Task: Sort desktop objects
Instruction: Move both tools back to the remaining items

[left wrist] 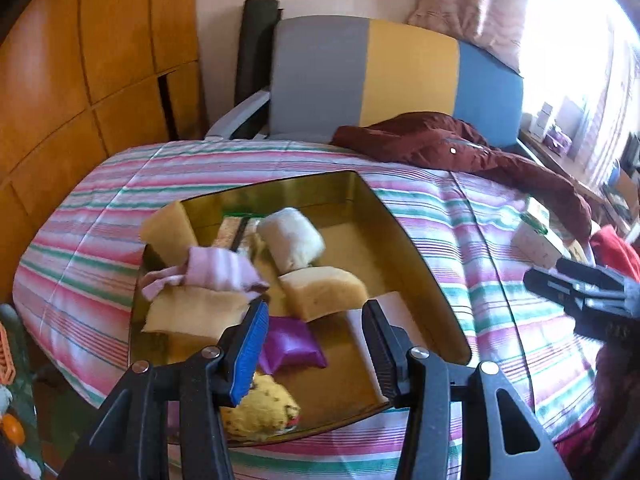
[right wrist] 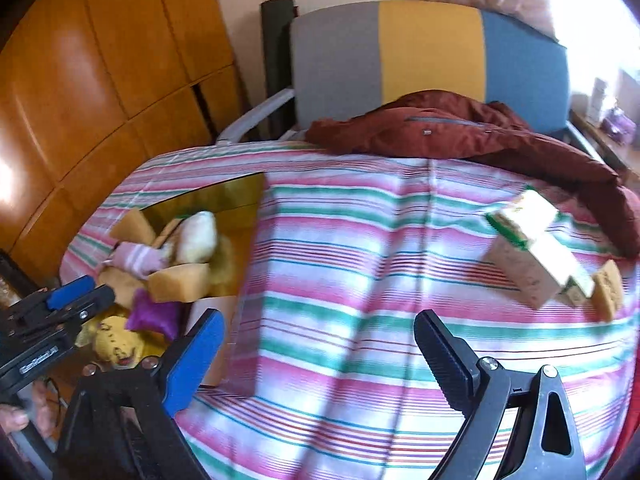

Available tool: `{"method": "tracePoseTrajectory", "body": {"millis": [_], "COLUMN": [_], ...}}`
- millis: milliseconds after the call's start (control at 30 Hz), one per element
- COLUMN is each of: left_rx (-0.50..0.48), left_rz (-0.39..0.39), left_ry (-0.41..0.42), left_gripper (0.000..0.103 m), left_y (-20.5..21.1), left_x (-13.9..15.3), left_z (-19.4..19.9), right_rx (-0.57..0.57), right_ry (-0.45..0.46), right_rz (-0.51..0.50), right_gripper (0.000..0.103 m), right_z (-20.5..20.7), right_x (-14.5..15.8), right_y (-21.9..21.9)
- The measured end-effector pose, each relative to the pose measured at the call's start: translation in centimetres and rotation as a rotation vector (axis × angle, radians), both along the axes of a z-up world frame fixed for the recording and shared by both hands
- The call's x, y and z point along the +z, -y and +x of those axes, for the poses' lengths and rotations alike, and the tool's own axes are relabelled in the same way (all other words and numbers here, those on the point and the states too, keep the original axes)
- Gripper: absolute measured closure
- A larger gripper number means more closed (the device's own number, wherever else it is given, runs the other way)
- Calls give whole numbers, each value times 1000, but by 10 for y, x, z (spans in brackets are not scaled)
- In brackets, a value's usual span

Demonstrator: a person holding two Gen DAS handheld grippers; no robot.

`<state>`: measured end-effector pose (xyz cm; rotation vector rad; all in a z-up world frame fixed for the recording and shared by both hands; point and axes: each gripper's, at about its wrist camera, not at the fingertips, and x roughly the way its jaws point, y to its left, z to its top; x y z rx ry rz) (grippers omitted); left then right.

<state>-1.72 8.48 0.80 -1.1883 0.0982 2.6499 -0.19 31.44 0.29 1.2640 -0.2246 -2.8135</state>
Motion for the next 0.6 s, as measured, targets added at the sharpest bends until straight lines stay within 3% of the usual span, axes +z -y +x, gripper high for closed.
{"method": "tracePoseTrajectory", "body": {"millis": [267, 600], "left_rx": [-103, -214], "left_rz": [17, 81], "left_ry": [5, 60], "left_gripper": [54, 54], "left_y": [-34, -71], "left_x": [4, 3], "left_z": [3, -7], "right_rx": [-119, -326], "right_ry": [9, 32], "right_rz": [45, -21], "right_gripper": [2, 2], "right_z": [4, 23], "right_x": [6, 6], "right_y": [-51, -141]}}
